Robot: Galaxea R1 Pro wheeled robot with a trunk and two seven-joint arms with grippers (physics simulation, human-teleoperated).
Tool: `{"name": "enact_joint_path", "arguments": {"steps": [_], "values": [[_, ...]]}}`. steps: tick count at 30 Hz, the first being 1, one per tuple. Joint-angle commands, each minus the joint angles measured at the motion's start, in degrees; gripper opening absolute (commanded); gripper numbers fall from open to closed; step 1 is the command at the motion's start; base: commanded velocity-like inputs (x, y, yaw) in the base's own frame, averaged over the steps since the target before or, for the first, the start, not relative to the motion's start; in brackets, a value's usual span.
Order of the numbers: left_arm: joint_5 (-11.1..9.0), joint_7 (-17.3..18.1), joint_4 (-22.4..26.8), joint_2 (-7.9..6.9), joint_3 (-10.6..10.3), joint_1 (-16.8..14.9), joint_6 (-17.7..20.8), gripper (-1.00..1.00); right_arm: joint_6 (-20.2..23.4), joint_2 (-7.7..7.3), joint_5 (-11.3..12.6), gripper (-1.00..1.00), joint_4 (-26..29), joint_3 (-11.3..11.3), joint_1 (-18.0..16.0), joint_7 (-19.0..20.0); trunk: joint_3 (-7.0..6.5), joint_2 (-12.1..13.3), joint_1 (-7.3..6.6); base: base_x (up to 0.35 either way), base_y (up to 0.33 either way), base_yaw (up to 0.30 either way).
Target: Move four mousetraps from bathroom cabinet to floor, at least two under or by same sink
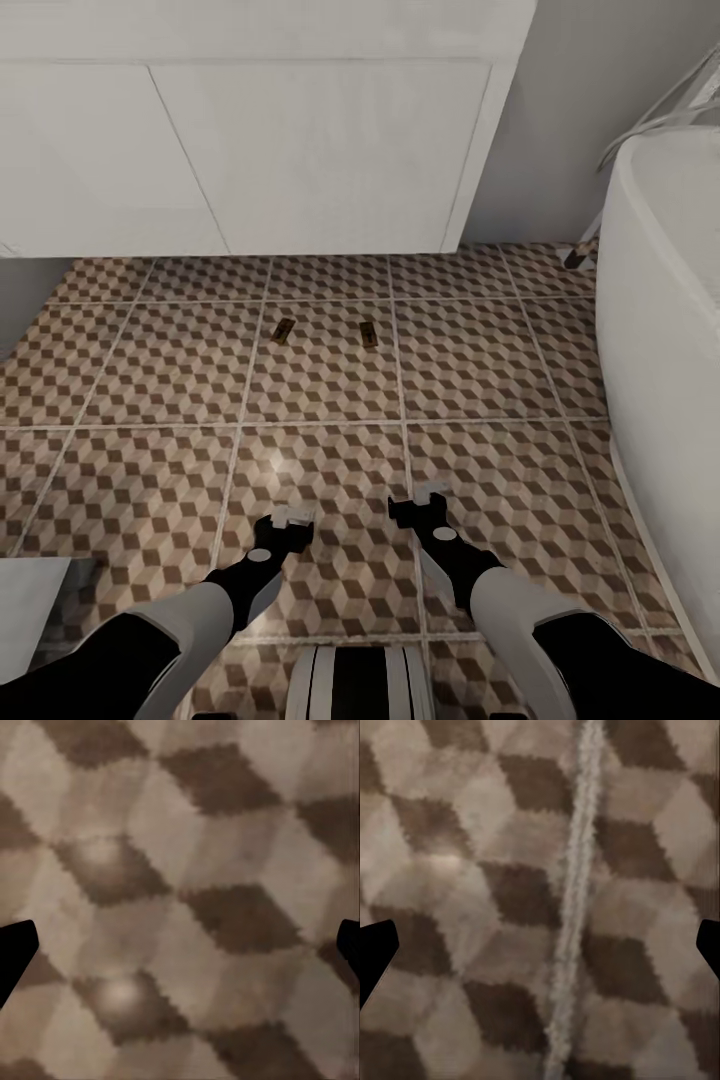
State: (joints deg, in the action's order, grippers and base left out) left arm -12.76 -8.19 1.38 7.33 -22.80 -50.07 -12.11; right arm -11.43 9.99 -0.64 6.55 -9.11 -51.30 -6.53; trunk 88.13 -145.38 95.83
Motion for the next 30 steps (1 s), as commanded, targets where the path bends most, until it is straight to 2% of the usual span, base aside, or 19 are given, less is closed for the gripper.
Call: {"name": "enact_joint_path", "arguments": {"steps": [1, 16, 26, 30], "values": [[-0.5, -0.2, -0.1, 0.13, -0.5, 0.0, -0.2, 1.00, -0.1, 0.01, -0.1, 1.00, -0.1, -0.4, 0.0, -0.4, -0.20, 0.0, -0.03, 0.000, 0.000, 0.000], [-0.6, -0.3, -0.2, 1.52, -0.4, 0.0, 0.0, 1.00, -0.1, 0.01, 0.0, 1.00, -0.2, -0.4, 0.1, -0.3, -3.52, 0.2, -0.42, 0.000, 0.000, 0.000], [-0.7, -0.3, -0.3, 1.49, -0.4, 0.1, -0.1, 1.00, -0.2, -0.37, 0.0, 1.00, -1.0, -0.4, 0.4, -0.3, -5.74, 0.3, -0.68, 0.000, 0.000, 0.000], [-1.4, -0.3, -0.4, 1.46, -0.3, 0.1, -0.2, 1.00, -0.2, -0.64, 0.0, 1.00, -1.7, -0.4, 0.4, -0.3, -6.62, 0.4, -0.78, 0.000, 0.000, 0.000]]}}
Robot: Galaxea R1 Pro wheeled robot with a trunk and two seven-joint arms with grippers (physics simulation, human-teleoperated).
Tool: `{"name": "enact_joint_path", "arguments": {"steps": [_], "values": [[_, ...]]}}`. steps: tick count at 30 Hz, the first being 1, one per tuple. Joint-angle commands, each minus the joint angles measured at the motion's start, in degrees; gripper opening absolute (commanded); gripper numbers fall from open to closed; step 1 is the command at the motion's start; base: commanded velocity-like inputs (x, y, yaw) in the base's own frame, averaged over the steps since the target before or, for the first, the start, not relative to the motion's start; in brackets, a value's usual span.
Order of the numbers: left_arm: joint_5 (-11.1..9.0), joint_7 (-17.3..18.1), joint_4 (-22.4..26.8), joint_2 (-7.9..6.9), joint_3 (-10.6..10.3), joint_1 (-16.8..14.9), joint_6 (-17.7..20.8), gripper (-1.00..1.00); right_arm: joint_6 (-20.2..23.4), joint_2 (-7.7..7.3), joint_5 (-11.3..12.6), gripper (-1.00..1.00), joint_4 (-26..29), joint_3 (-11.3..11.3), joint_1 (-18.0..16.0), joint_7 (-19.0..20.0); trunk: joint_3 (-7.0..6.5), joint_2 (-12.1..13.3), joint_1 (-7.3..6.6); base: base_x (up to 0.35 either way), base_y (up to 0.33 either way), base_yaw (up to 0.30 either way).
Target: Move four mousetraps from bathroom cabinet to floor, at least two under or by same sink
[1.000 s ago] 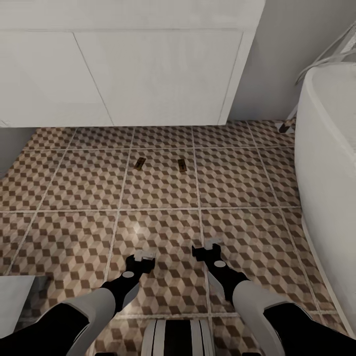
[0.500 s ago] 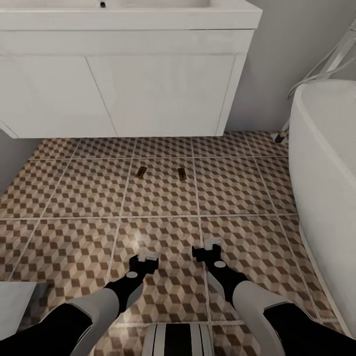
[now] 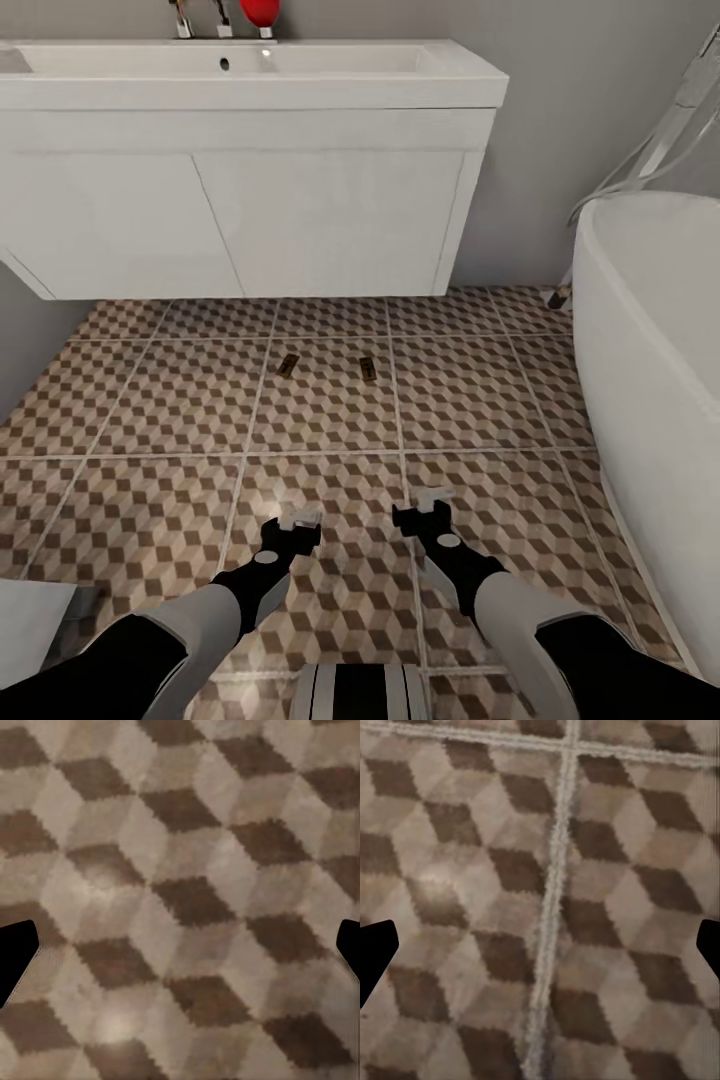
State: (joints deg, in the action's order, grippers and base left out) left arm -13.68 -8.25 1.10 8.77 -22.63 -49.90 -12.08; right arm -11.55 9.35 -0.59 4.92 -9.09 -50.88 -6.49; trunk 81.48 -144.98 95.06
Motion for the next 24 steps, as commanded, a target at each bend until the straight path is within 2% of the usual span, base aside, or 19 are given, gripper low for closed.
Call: {"name": "enact_joint_path", "arguments": {"steps": [1, 5, 10, 24], "values": [[-0.8, -0.2, -0.1, -0.02, -0.5, 0.0, -0.2, 1.00, -0.1, -0.05, -0.1, 1.00, -0.2, -0.4, 0.0, -0.4, -0.19, 0.0, -0.03, 0.000, 0.000, 0.000], [-2.9, -0.2, -0.1, -0.26, -0.4, 0.0, -0.2, 1.00, -0.1, -0.23, -0.1, 1.00, -0.5, -0.4, 0.0, -0.4, -1.08, 0.1, -0.14, 0.000, 0.000, 0.000], [-4.7, -0.3, 0.0, -0.44, -0.4, 0.0, -0.3, 1.00, -0.1, -0.47, -0.1, 1.00, -0.6, -0.4, 0.0, -0.5, -2.19, 0.1, -0.26, 0.000, 0.000, 0.000], [-5.8, -0.5, 0.0, -0.54, -0.5, 0.0, -0.3, 1.00, 0.0, -1.33, -0.1, 1.00, -0.6, -0.4, 0.0, -0.3, -5.29, 0.3, -0.63, 0.000, 0.000, 0.000]]}}
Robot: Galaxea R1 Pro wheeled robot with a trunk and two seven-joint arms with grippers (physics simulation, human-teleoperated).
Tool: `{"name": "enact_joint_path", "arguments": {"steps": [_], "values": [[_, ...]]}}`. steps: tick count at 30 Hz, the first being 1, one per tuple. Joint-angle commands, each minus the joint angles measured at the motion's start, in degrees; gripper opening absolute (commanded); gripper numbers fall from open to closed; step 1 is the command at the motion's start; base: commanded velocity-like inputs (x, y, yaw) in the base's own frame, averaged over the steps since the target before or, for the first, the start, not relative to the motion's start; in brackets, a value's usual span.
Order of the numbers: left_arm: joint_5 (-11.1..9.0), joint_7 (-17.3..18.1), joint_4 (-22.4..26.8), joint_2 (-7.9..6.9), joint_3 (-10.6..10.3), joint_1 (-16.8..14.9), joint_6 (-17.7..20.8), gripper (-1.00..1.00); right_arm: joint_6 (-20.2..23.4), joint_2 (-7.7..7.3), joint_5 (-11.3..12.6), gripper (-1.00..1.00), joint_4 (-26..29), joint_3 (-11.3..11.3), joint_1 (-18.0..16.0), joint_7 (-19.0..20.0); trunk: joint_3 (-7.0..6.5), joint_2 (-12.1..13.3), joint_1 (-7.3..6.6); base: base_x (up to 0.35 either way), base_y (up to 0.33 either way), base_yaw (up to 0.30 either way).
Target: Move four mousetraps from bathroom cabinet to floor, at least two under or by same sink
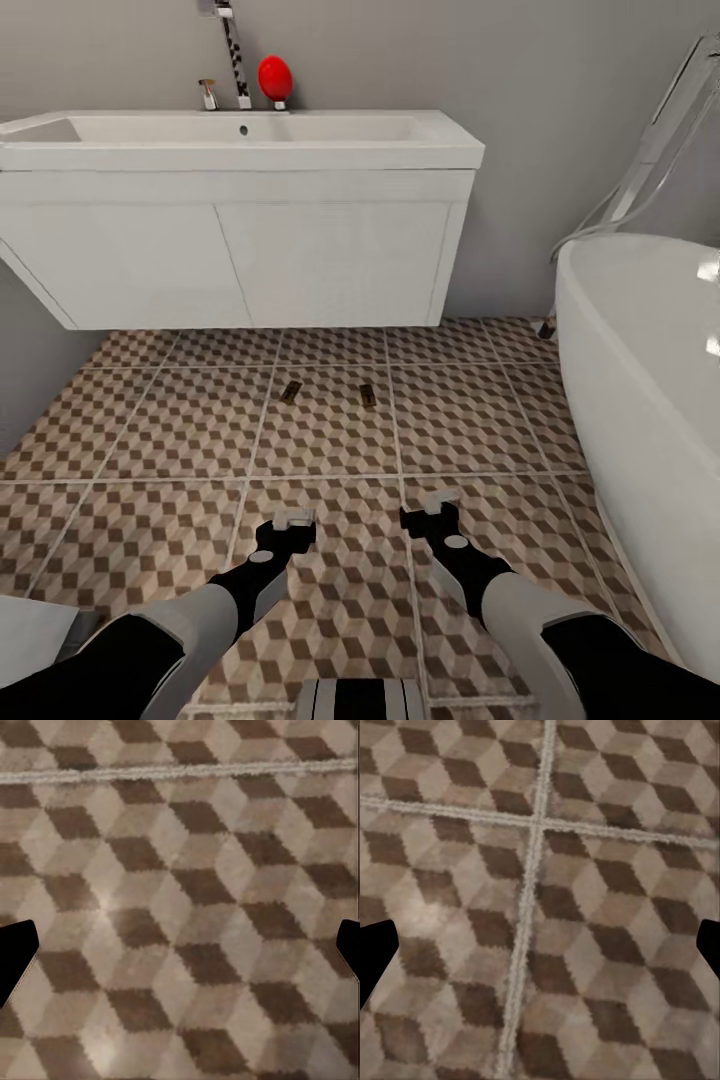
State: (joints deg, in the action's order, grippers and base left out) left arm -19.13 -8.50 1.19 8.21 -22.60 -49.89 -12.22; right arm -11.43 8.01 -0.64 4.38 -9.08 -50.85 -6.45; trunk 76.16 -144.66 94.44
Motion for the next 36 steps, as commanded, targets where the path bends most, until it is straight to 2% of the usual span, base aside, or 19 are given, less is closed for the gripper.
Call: {"name": "enact_joint_path", "arguments": {"steps": [1, 10, 36], "values": [[-0.4, -0.2, -0.1, 0.02, -0.5, 0.0, -0.2, 1.00, -0.1, -0.10, -0.1, 1.00, -0.1, -0.4, 0.0, -0.4, -0.19, 0.0, -0.03, 0.000, 0.000, 0.000], [-0.5, -0.3, -0.1, 0.02, -0.5, 0.0, -0.2, 1.00, -0.1, -0.51, -0.2, 1.00, -0.1, -0.4, 0.0, -0.3, -2.18, 0.1, -0.26, 0.000, 0.000, 0.000], [-0.7, -0.3, -0.9, -0.21, -0.4, 0.0, -0.2, 1.00, -0.1, -0.32, 0.0, 1.00, -0.1, -0.4, 0.0, -0.4, -7.94, 0.5, -0.93, 0.000, 0.000, 0.000]]}}
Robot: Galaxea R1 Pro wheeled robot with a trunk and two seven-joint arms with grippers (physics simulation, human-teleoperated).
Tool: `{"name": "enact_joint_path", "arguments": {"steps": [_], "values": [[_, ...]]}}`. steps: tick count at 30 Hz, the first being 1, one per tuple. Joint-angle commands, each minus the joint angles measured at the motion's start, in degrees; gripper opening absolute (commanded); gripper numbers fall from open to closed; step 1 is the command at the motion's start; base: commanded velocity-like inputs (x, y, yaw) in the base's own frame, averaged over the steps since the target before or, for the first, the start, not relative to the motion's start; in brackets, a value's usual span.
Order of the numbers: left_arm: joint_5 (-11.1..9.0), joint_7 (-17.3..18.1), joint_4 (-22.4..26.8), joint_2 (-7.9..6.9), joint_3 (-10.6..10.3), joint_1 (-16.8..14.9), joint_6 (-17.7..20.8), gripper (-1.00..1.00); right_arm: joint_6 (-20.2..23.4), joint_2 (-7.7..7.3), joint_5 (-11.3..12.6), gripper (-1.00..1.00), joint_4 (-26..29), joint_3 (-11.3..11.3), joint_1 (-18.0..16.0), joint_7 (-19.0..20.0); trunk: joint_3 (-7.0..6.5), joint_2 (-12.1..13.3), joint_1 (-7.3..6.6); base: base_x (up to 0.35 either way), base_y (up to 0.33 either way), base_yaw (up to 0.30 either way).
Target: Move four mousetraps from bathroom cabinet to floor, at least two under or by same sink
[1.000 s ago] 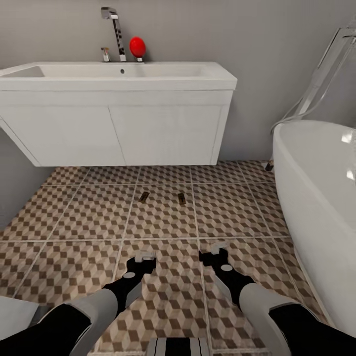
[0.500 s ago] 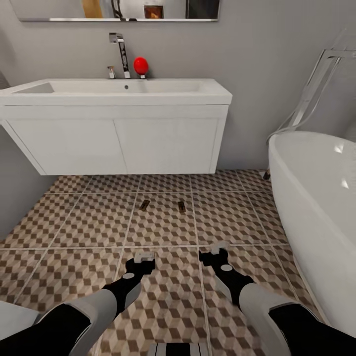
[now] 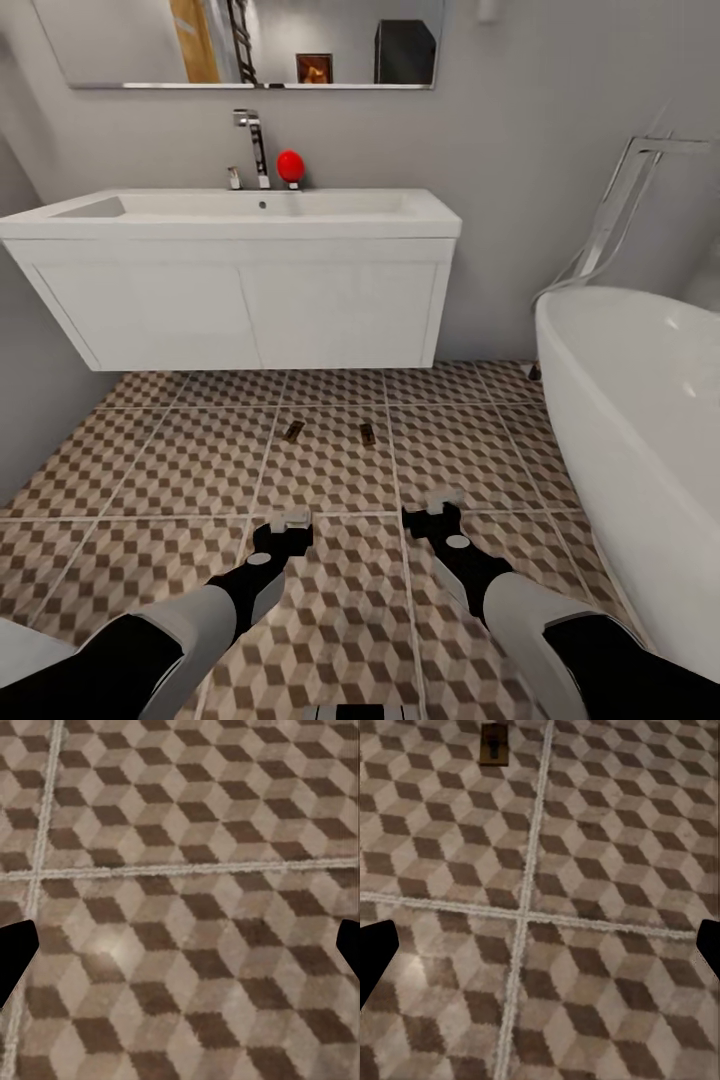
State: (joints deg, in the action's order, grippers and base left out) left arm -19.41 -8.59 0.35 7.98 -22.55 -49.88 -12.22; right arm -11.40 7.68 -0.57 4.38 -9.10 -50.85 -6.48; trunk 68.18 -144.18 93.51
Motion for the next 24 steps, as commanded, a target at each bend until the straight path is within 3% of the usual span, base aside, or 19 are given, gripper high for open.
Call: {"name": "enact_joint_path", "arguments": {"steps": [1, 24], "values": [[-0.4, -0.2, -0.1, 0.02, -0.5, 0.0, -0.2, 1.00, -0.1, 0.02, -0.1, 1.00, -0.1, -0.4, 0.0, -0.4, -0.18, 0.0, -0.03, 0.000, 0.000, 0.000], [-0.5, -0.3, -0.1, 0.02, -0.5, 0.0, -0.2, 1.00, -0.1, 0.06, 0.0, 1.00, -0.1, -0.4, 0.0, -0.3, -5.28, 0.3, -0.63, 0.000, 0.000, 0.000]]}}
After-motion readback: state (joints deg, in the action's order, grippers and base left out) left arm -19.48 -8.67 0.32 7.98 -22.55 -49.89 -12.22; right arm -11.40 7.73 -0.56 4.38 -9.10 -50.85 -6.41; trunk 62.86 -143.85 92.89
